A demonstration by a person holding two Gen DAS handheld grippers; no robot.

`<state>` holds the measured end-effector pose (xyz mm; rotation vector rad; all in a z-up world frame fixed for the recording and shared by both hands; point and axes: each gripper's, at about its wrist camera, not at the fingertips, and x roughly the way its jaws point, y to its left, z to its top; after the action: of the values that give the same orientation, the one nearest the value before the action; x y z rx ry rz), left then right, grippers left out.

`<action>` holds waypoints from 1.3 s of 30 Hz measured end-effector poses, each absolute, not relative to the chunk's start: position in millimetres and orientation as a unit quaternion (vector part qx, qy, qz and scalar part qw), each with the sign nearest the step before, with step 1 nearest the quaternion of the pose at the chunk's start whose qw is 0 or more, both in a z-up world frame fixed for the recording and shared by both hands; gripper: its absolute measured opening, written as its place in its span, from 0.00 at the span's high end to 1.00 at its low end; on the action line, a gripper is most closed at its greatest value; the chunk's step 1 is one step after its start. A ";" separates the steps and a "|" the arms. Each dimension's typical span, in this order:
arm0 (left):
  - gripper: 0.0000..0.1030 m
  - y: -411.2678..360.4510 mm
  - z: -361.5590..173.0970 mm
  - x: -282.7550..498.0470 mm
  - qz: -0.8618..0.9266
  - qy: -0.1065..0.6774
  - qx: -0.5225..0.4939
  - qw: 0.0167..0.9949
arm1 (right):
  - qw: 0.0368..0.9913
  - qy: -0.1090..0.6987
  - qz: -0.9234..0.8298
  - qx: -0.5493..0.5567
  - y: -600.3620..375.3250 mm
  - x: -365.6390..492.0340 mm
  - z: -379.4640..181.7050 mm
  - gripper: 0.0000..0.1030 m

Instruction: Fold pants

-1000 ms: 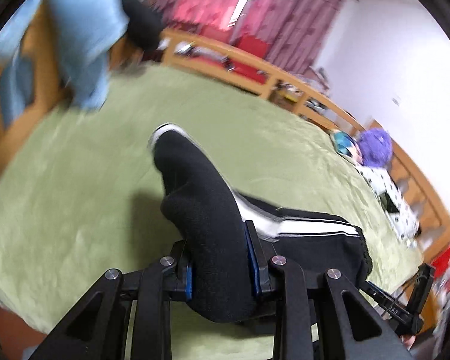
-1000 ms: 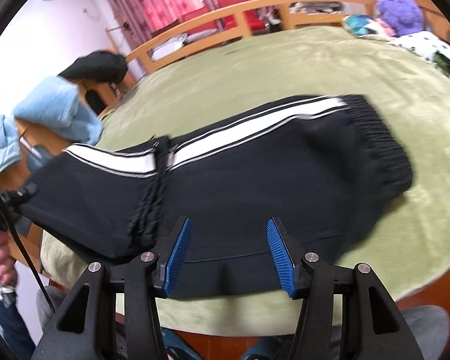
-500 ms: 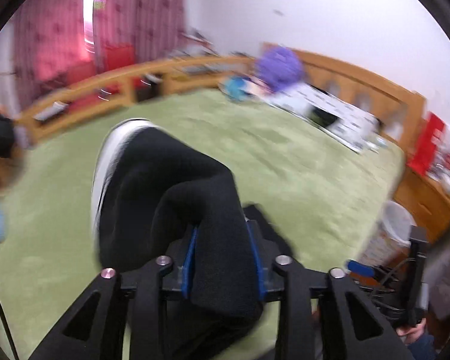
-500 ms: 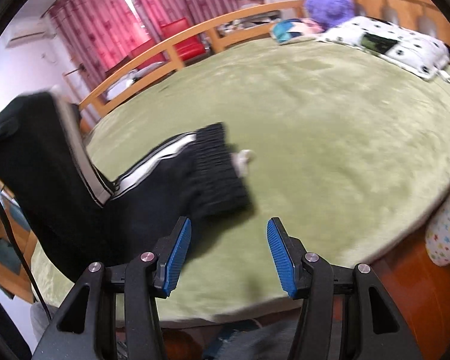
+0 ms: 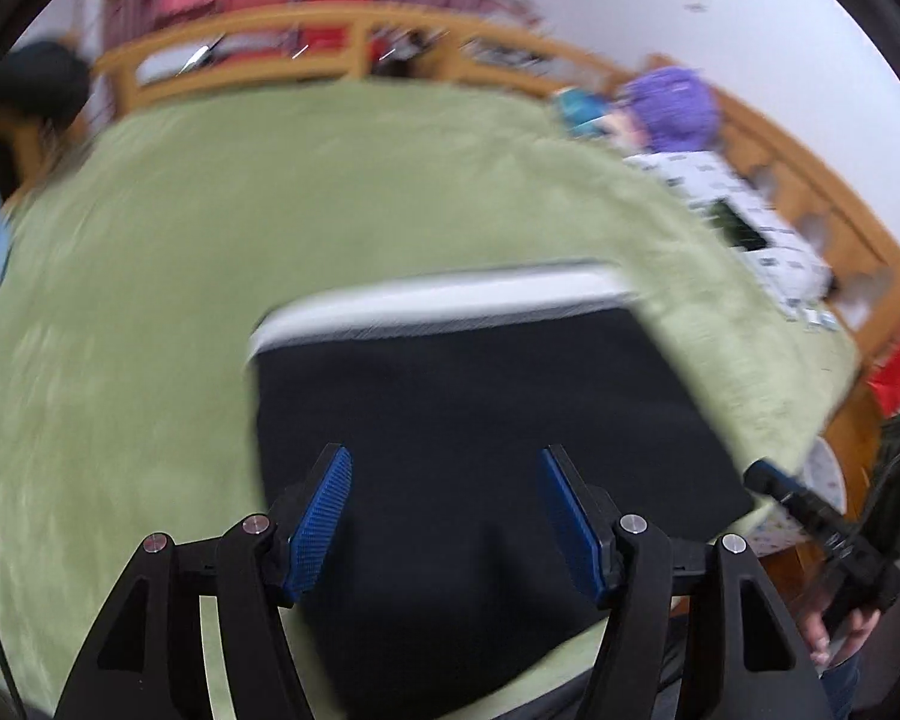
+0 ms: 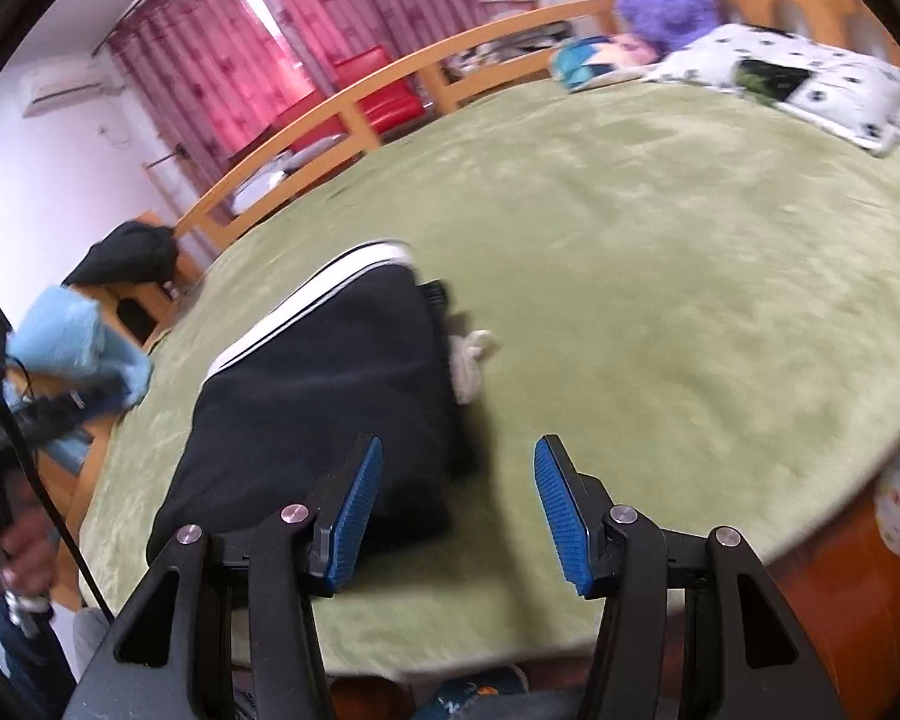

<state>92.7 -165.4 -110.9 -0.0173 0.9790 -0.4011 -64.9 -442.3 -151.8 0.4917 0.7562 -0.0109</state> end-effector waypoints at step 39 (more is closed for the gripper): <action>0.25 -120.4 -193.2 182.3 -0.172 0.495 -0.069 0.849 | 0.910 0.405 0.052 0.068 -416.4 82.6 -169.2 0.95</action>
<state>182.3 -120.4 -193.2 -0.1449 1.0433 -0.3617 82.6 -416.4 -169.2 0.1410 0.8349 0.1063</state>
